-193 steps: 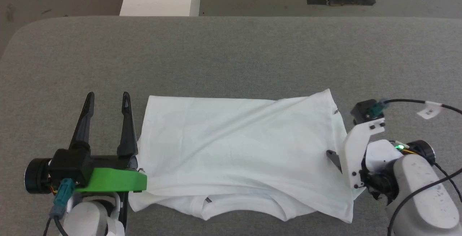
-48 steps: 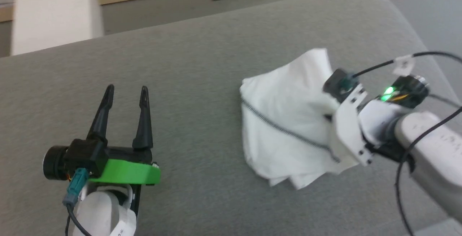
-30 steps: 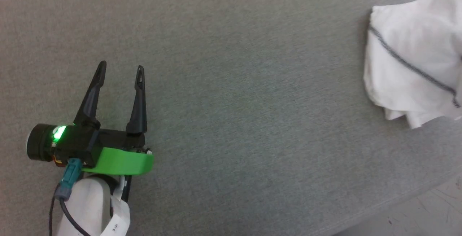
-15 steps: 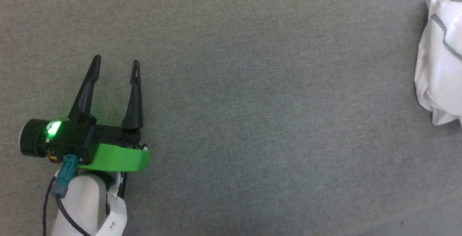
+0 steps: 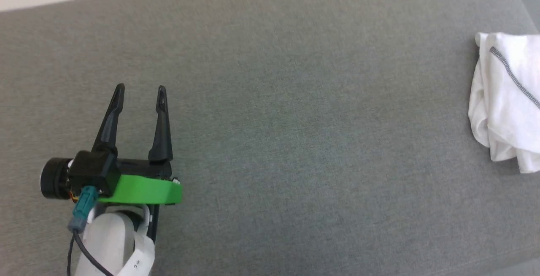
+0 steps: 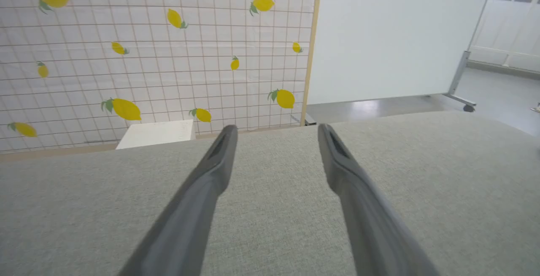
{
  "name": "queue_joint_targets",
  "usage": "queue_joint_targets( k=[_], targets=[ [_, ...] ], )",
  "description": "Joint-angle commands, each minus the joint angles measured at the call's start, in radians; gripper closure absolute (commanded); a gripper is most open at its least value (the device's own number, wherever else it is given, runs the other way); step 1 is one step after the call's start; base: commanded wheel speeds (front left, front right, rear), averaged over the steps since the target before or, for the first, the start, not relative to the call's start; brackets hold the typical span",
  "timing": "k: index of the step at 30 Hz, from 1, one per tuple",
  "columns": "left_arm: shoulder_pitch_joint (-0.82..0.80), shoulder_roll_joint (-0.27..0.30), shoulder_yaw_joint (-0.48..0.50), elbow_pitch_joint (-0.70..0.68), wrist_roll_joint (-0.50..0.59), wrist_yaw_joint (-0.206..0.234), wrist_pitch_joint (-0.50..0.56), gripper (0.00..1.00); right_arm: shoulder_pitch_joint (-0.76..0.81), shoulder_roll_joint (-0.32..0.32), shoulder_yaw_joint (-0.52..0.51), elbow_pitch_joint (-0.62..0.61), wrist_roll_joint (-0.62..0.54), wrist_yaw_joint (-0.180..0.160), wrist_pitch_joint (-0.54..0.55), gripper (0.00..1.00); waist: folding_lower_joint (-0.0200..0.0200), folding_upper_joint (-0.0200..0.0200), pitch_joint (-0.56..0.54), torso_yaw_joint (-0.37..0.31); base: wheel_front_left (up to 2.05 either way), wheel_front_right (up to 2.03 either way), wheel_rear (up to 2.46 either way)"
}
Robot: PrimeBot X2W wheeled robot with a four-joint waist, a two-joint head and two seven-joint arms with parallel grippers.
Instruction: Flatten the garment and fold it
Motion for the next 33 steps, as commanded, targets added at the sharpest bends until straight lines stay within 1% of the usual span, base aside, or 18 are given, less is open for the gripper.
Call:
queue_joint_targets(
  k=[1,3,5,8,10,13,14,16,18,22,26,33],
  targets=[
    [0.012,-0.007,0.009,0.006,-0.006,0.014,-0.007,0.00,0.039,0.032,-0.008,-0.058,0.030,-0.002,-0.034,0.00,0.0000,-0.0001,-0.111,0.070,0.00,0.00,0.00],
    [0.016,-0.015,0.017,0.013,-0.013,0.031,-0.008,0.00,0.091,0.066,-0.023,-0.156,0.034,-0.002,-0.068,0.00,0.0000,-0.0001,-0.144,0.095,0.00,0.00,0.00],
    [0.022,-0.021,0.032,0.022,-0.019,0.055,-0.008,0.00,0.150,0.112,-0.068,-0.249,0.015,-0.002,-0.101,0.00,0.0000,-0.0001,-0.173,0.118,0.00,0.00,0.00],
    [0.036,-0.030,0.050,0.046,-0.029,0.091,-0.008,0.00,0.252,0.232,-0.132,-0.370,-0.020,-0.002,-0.127,0.00,0.0000,-0.0001,-0.213,0.147,0.00,0.00,0.00],
    [0.043,-0.034,0.055,0.056,-0.039,0.104,-0.009,0.00,0.308,0.314,-0.146,-0.425,-0.047,-0.002,-0.141,0.00,0.0000,-0.0001,-0.231,0.161,0.00,0.00,0.00],
    [0.055,-0.037,0.052,0.071,-0.043,0.111,-0.009,0.00,0.388,0.432,-0.134,-0.470,-0.090,-0.002,-0.163,0.00,0.0000,-0.0001,-0.255,0.174,0.00,0.00,0.00],
    [0.059,-0.038,0.049,0.077,-0.043,0.113,-0.009,0.00,0.418,0.474,-0.130,-0.475,-0.109,-0.002,-0.176,0.00,0.0000,-0.0001,-0.264,0.180,0.00,0.00,0.00],
    [0.063,-0.039,0.048,0.091,-0.047,0.114,-0.009,0.00,0.468,0.537,-0.135,-0.471,-0.142,-0.002,-0.198,0.00,0.0000,-0.0001,-0.274,0.189,0.00,0.00,0.00],
    [0.062,-0.040,0.042,0.105,-0.049,0.111,-0.009,0.00,0.515,0.569,-0.137,-0.459,-0.167,-0.002,-0.218,0.00,0.0000,-0.0001,-0.283,0.201,0.00,0.00,0.00],
    [0.061,-0.042,0.024,0.135,-0.053,0.100,-0.009,0.00,0.587,0.589,-0.147,-0.420,-0.209,-0.002,-0.251,0.00,0.0000,-0.0001,-0.298,0.224,0.00,0.00,0.00],
    [0.062,-0.045,0.012,0.169,-0.062,0.093,-0.009,0.00,0.660,0.591,-0.148,-0.382,-0.170,-0.002,-0.267,0.00,0.0000,-0.0001,-0.312,0.240,0.00,0.00,0.00],
    [0.080,-0.051,-0.006,0.212,-0.077,0.098,-0.009,0.00,0.769,0.591,-0.135,-0.339,-0.136,-0.002,-0.273,0.00,0.0000,-0.0001,-0.323,0.254,0.00,0.00,0.00]
  ],
)
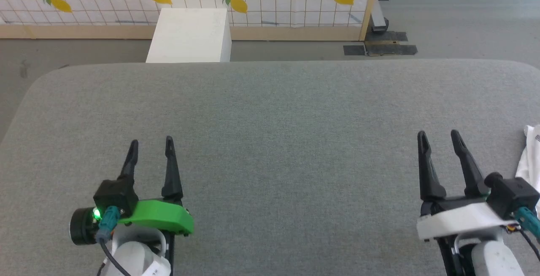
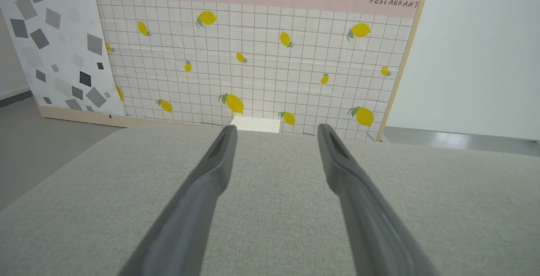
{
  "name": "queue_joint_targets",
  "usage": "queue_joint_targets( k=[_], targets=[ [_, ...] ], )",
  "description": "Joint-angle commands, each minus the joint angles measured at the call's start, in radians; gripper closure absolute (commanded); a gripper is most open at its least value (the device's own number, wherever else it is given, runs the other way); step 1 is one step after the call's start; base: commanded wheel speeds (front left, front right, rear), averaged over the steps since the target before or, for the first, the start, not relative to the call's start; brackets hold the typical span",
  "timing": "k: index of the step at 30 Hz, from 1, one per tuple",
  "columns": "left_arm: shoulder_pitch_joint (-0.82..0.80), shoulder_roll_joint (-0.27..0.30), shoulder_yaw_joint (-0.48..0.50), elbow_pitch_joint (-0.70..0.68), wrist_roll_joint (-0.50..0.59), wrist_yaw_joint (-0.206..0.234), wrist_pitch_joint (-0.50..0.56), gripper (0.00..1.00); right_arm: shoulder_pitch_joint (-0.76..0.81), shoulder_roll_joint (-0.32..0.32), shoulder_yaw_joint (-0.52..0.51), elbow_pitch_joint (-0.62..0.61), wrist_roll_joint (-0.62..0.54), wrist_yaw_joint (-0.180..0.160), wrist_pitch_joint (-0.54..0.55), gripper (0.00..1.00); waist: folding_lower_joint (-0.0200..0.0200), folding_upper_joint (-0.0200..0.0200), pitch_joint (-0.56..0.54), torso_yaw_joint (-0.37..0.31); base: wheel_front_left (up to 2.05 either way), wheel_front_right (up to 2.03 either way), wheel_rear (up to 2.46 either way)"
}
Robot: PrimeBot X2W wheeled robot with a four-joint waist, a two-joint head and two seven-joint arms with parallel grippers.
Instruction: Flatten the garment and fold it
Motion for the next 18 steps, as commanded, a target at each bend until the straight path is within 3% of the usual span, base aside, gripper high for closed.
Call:
queue_joint_targets(
  k=[1,16,17,18],
  targets=[
    [0.012,-0.005,-0.004,0.009,-0.007,0.002,-0.005,0.00,0.019,0.001,-0.001,0.002,0.012,-0.002,-0.006,0.00,0.0001,0.0000,-0.003,0.005,0.00,0.00,0.00],
    [0.033,-0.010,-0.039,0.103,-0.022,-0.001,-0.005,0.00,0.078,0.001,0.009,0.062,0.019,-0.002,-0.006,0.00,0.0001,0.0000,-0.012,0.000,0.00,0.00,0.00],
    [0.025,-0.005,-0.040,0.103,-0.015,0.000,0.000,1.00,0.067,0.000,0.008,0.060,0.023,0.000,0.000,1.00,0.0001,0.0000,-0.011,0.000,0.00,0.00,0.00],
    [0.025,-0.005,-0.041,0.103,-0.014,0.000,0.001,1.00,0.067,0.000,0.008,0.060,0.023,0.000,0.000,1.00,0.0001,0.0000,-0.012,0.000,0.00,0.00,0.00]
  ],
)
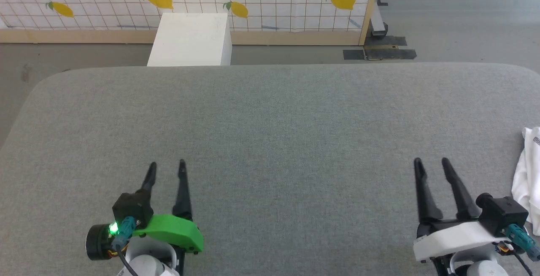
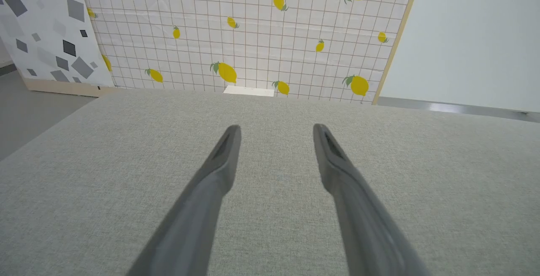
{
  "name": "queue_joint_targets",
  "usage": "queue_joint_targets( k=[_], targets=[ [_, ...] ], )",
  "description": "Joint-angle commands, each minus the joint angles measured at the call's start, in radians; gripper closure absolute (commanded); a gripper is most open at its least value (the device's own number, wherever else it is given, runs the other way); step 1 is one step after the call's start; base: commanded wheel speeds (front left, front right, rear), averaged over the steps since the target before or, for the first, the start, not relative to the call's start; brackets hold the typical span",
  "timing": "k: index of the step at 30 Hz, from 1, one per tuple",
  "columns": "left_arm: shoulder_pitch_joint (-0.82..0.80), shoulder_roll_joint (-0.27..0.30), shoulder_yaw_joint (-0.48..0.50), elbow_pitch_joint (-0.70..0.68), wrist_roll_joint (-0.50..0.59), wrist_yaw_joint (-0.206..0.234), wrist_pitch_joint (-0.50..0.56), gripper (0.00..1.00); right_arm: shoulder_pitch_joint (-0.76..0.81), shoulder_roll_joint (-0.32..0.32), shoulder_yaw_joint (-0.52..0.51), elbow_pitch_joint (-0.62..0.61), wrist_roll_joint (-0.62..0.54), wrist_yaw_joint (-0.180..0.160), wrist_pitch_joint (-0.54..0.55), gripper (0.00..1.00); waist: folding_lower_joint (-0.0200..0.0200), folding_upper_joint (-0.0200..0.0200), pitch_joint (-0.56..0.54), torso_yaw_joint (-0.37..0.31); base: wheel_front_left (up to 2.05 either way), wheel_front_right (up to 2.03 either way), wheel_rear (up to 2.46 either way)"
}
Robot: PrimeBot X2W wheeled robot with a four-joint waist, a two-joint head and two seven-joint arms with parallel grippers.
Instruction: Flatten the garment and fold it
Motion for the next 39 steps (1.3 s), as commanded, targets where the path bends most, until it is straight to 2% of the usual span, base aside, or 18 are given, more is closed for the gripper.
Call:
queue_joint_targets(
  k=[1,39],
  targets=[
    [0.000,0.000,0.000,0.000,0.000,0.000,0.000,1.00,0.000,0.000,0.000,0.000,0.000,0.000,0.000,1.00,0.0001,0.0000,0.000,0.000,0.00,0.00,0.00],
    [0.028,-0.002,0.021,-0.071,0.050,-0.010,0.073,1.00,0.003,0.000,0.005,-0.045,-0.065,0.000,0.073,1.00,0.0001,0.0000,-0.008,0.002,0.00,0.00,0.00]
  ],
)
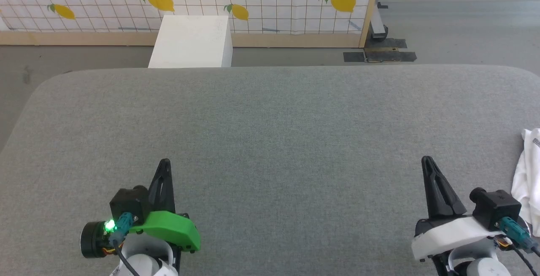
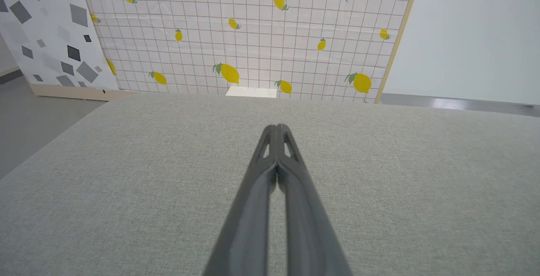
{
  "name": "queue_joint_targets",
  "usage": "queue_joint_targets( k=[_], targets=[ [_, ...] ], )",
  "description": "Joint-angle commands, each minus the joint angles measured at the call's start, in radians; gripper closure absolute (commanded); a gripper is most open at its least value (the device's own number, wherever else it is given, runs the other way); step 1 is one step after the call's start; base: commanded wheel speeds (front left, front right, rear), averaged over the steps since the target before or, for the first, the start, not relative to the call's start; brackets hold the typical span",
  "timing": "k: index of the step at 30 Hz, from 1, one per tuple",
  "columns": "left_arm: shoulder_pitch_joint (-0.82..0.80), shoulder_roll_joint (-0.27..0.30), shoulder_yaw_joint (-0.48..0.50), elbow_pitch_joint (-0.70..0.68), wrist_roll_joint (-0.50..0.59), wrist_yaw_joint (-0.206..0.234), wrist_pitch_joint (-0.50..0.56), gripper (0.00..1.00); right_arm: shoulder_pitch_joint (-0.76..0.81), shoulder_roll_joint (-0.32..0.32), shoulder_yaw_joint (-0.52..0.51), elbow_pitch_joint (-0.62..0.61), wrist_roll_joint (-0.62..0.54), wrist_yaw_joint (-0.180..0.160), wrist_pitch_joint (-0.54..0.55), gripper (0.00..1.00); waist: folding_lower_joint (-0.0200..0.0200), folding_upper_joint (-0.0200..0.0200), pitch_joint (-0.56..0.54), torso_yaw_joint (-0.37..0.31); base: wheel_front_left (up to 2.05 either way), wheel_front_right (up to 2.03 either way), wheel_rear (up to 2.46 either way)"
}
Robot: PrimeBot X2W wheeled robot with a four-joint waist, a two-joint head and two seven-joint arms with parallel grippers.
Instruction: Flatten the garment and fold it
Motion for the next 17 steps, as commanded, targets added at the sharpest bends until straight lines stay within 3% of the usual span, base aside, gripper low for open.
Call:
queue_joint_targets(
  k=[1,17],
  targets=[
    [0.013,-0.002,0.004,-0.008,0.016,-0.005,0.005,1.00,0.004,0.000,0.002,-0.008,-0.013,0.000,0.005,1.00,0.0000,0.0000,0.000,0.000,0.00,0.00,0.00],
    [0.025,-0.003,0.013,-0.040,0.038,-0.009,0.037,1.00,0.005,0.001,0.004,-0.028,-0.042,-0.001,0.037,1.00,0.0000,0.0000,-0.004,0.001,0.00,0.00,0.00]
  ],
)
